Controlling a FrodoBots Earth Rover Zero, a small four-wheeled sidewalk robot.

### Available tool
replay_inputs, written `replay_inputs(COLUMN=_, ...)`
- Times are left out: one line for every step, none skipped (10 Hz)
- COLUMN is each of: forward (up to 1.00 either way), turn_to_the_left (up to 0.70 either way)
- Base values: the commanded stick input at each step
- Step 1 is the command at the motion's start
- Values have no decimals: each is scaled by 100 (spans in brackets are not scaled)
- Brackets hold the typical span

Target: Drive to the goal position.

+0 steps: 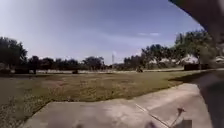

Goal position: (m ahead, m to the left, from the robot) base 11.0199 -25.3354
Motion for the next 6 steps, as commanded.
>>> replay_inputs(forward=8, turn_to_the_left=-16)
replay_inputs(forward=8, turn_to_the_left=-16)
replay_inputs(forward=8, turn_to_the_left=-16)
replay_inputs(forward=8, turn_to_the_left=-16)
replay_inputs(forward=8, turn_to_the_left=-16)
replay_inputs(forward=8, turn_to_the_left=-16)
